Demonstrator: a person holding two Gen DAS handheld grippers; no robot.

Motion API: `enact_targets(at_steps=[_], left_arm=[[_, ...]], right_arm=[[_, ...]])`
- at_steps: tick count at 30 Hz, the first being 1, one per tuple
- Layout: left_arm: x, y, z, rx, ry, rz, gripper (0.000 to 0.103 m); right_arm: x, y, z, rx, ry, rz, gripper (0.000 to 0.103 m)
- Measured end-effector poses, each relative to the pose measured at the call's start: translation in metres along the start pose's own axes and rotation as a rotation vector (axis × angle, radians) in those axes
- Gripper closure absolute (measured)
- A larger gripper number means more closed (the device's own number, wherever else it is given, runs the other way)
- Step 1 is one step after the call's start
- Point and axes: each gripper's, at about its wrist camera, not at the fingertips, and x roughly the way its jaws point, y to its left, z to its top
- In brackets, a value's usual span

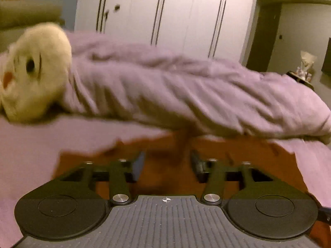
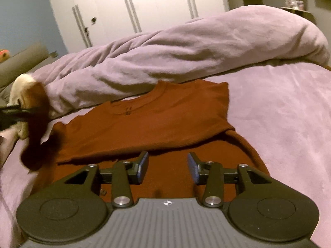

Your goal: Fold small clothes

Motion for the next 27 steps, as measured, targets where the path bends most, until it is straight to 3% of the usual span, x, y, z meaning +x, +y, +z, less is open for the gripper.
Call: enact_targets(at_steps=[3, 8, 11, 14, 17, 21, 23, 25, 27], left_arm=[[-0.007, 0.010, -0.026, -0.094, 0.032, 0.039, 0.043], [-0.045, 0.046, -0.075, -0.252, 0.075, 0.198, 0.037], [-0.065, 0.058, -0.095, -0.264, 0.108, 0.267, 0.035], [-0.075, 0.059, -0.105, -0.242, 0.129, 0.277, 0.032], [-0.084, 0.065, -0.112, -0.266, 0.130, 0.271, 0.031], [-0.083, 0.069, -0.119, -0.286, 0.142, 0.274, 0.030], [-0.085, 0.070, -0.121, -0.290, 0.151, 0.280, 0.030], [-0.087, 0.069, -0.122, -0.290, 0.152, 0.279, 0.030], [-0.089, 0.067, -0.122, -0.280, 0.153, 0.279, 0.030]], right_arm=[[0.001, 0.004, 0.001, -0.029, 0.024, 0.044, 0.061], [0.026, 0.037, 0.006, -0.075, 0.065, 0.157, 0.061], [0.058, 0.065, 0.017, -0.026, 0.114, 0.274, 0.061], [0.105, 0.088, 0.028, 0.078, 0.205, 0.389, 0.062], [0.149, 0.094, 0.030, 0.263, 0.313, 0.397, 0.063], [0.182, 0.091, 0.022, 0.473, 0.340, 0.386, 0.064], [0.194, 0.096, 0.021, 0.498, 0.341, 0.368, 0.085], [0.203, 0.101, 0.021, 0.495, 0.371, 0.354, 0.097], [0.197, 0.107, 0.027, 0.430, 0.344, 0.324, 0.097]])
